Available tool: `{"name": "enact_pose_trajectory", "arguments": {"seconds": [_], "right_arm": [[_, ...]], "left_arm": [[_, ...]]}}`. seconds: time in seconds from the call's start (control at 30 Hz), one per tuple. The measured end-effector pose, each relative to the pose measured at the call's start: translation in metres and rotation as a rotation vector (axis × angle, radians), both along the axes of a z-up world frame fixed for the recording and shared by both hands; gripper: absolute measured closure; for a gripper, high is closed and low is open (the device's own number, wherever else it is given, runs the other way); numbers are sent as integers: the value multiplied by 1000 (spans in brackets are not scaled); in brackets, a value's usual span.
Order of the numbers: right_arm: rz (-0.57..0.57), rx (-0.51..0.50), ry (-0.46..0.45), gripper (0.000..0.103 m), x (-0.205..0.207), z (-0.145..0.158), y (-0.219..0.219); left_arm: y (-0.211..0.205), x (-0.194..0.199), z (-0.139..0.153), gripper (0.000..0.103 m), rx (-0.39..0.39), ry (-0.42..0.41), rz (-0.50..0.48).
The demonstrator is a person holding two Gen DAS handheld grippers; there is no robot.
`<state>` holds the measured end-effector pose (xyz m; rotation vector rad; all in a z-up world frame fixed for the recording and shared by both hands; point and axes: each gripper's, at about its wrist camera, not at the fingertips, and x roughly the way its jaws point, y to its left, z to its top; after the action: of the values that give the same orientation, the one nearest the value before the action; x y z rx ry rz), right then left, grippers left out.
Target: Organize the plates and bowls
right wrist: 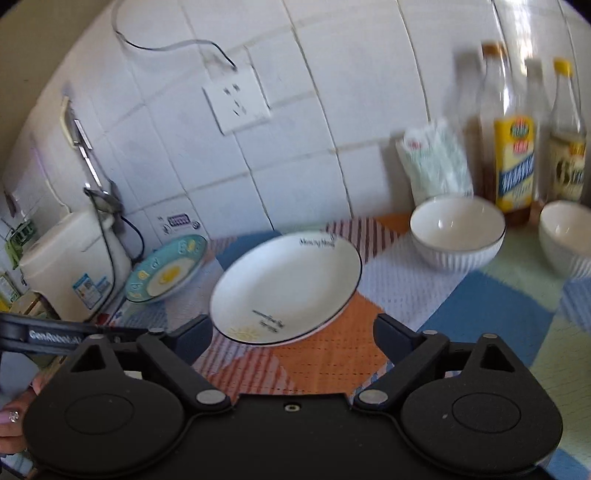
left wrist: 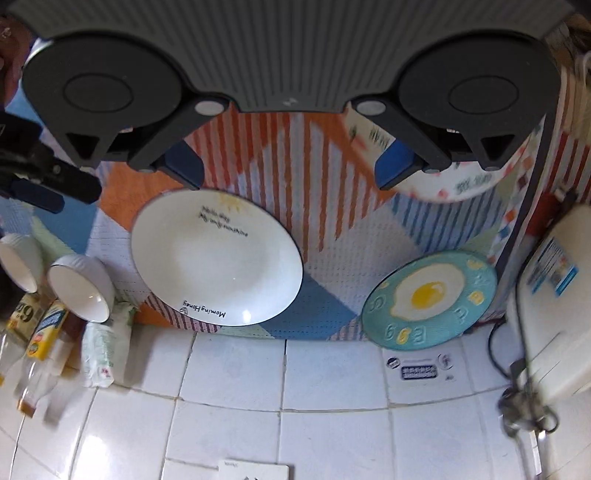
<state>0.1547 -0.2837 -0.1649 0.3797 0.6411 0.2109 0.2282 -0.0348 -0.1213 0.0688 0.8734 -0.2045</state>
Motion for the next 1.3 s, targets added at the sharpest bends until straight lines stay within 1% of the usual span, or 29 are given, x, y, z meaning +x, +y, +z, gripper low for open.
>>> {"name": "enact_pose_trajectory", "arguments": {"seconds": [0.07, 0.1, 0.13, 0.17, 0.23, 0.27, 0.3, 0.33, 0.37, 0.4, 0.43, 0.47, 0.5, 0.53, 0.57, 0.6, 0.63, 0.73, 0.8, 0.87, 1.0, 1.03, 1.1, 1.13, 1.17, 1.23, 1.3], "right_arm": [[12, -10, -10, 11, 9, -12, 3], [15, -13, -4, 11, 15, -18, 5], [9, -4, 7, 11, 20, -24, 6], [1, 18, 23, 12, 26, -30, 5], [-15, 65, 51, 14, 41, -41, 1], [-28, 84, 65, 18, 46, -45, 0], [-41, 102, 78, 22, 53, -51, -4], [-57, 114, 90, 36, 59, -55, -7], [-76, 116, 111, 45, 66, -60, -10], [-99, 121, 133, 48, 71, -65, -13], [-118, 139, 147, 54, 75, -69, -18], [-126, 165, 145, 62, 77, -70, -22], [-129, 189, 145, 66, 80, -72, -25], [-128, 215, 145, 75, 82, -73, -28], [-123, 246, 143, 85, 83, -73, -30], [-128, 259, 149, 85, 84, -73, -31], [-131, 250, 155, 86, 87, -73, -30], [-130, 189, 160, 86, 91, -69, -23], [-133, 166, 175, 86, 98, -69, -21], [-141, 179, 204, 87, 106, -73, -21], [-153, 193, 189, 86, 110, -77, -23], [-146, 193, 187, 86, 109, -78, -23], [-133, 149, 175, 85, 107, -74, -22], [-127, 129, 164, 85, 105, -72, -22], [-121, 131, 156, 84, 103, -71, -24], [-111, 183, 156, 84, 99, -72, -34], [-100, 174, 143, 84, 91, -70, -37]], "left_arm": [[-11, 13, -13, 3, 28, 5, 13], [-16, 22, -17, 3, 22, 12, 11], [-20, 30, -20, 3, 15, 11, 15], [-25, 38, -23, 3, 30, 6, 23], [-35, 54, -29, 3, 107, 5, 39], [-38, 63, -33, 3, 132, 12, 61], [-36, 70, -37, 3, 118, 22, 73], [-34, 78, -40, 3, 93, 45, 84], [-30, 85, -42, 3, 62, 70, 97], [-27, 90, -44, 5, 27, 85, 104], [-25, 93, -46, 10, 1, 85, 101], [-25, 95, -48, 29, -8, 82, 94], [-26, 97, -51, 47, -2, 88, 75], [-27, 100, -54, 51, 7, 105, 63], [-26, 102, -58, 59, 3, 125, 64], [-24, 103, -61, 66, -22, 138, 63], [-22, 104, -61, 68, -52, 143, 57], [-21, 105, -63, 68, -72, 149, 49], [-20, 106, -65, 68, -98, 149, 49], [-20, 107, -66, 70, -108, 143, 50], [-21, 104, -64, 74, -109, 143, 58], [-19, 103, -62, 73, -132, 157, 60], [-16, 100, -55, 73, -177, 172, 54], [-16, 97, -51, 73, -177, 164, 43], [-18, 93, -47, 73, -167, 148, 29], [-21, 81, -39, 73, -145, 119, 0], [-25, 70, -35, 73, -122, 114, -18]]}}
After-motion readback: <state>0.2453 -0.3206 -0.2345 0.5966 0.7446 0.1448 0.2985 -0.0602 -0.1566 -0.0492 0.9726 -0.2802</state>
